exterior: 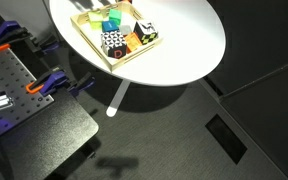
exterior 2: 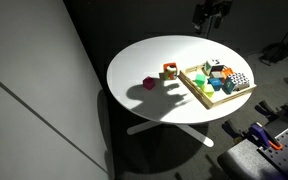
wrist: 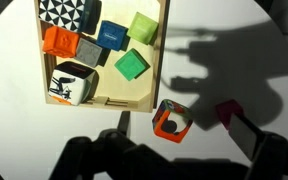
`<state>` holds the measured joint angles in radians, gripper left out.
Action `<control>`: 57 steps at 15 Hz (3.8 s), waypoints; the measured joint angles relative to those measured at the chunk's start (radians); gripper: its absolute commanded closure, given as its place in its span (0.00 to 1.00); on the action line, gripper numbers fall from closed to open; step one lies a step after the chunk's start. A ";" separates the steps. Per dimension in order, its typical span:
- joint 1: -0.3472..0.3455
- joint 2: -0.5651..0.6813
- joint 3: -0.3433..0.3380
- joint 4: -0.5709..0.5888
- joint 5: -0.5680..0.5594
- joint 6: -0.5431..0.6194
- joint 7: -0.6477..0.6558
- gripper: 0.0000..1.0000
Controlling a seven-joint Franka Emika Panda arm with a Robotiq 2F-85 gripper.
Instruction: Pick up the block with a house on it from the table and put it in the tray
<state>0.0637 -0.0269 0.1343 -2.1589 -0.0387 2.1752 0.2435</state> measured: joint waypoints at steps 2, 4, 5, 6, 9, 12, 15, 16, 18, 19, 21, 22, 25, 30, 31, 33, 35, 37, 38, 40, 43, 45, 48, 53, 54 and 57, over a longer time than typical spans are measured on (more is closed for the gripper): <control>0.003 0.050 0.000 0.028 -0.013 0.053 0.023 0.00; 0.009 0.101 -0.001 0.053 -0.034 0.105 0.048 0.00; 0.013 0.127 -0.004 0.066 -0.048 0.126 0.060 0.00; 0.018 0.153 -0.008 0.079 -0.061 0.143 0.072 0.00; 0.034 0.222 -0.029 0.124 -0.096 0.167 0.108 0.00; 0.051 0.268 -0.053 0.163 -0.119 0.169 0.135 0.00; 0.055 0.279 -0.058 0.176 -0.121 0.169 0.140 0.00; 0.055 0.279 -0.058 0.177 -0.121 0.169 0.141 0.00; 0.055 0.279 -0.059 0.178 -0.121 0.169 0.141 0.00; 0.055 0.279 -0.059 0.178 -0.121 0.169 0.141 0.00; 0.055 0.279 -0.059 0.178 -0.121 0.169 0.141 0.00; 0.055 0.279 -0.059 0.178 -0.121 0.169 0.141 0.00; 0.056 0.287 -0.060 0.178 -0.121 0.166 0.141 0.00; 0.071 0.365 -0.073 0.219 -0.121 0.144 0.141 0.00; 0.075 0.387 -0.075 0.235 -0.121 0.141 0.141 0.00; 0.084 0.436 -0.080 0.275 -0.121 0.129 0.141 0.00; 0.093 0.486 -0.085 0.318 -0.121 0.121 0.141 0.00; 0.099 0.535 -0.087 0.360 -0.121 0.121 0.140 0.00; 0.102 0.557 -0.087 0.381 -0.121 0.121 0.139 0.00; 0.107 0.601 -0.089 0.422 -0.120 0.121 0.139 0.00; 0.116 0.665 -0.094 0.484 -0.118 0.121 0.139 0.00; 0.125 0.707 -0.101 0.529 -0.116 0.121 0.140 0.00; 0.140 0.771 -0.115 0.599 -0.105 0.112 0.146 0.00; 0.168 0.871 -0.140 0.722 -0.087 0.050 0.198 0.00; 0.174 0.889 -0.145 0.746 -0.085 0.036 0.209 0.00; 0.183 0.936 -0.149 0.807 -0.082 0.011 0.229 0.00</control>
<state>0.2464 0.9089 -0.0150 -1.3520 -0.1203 2.1862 0.4721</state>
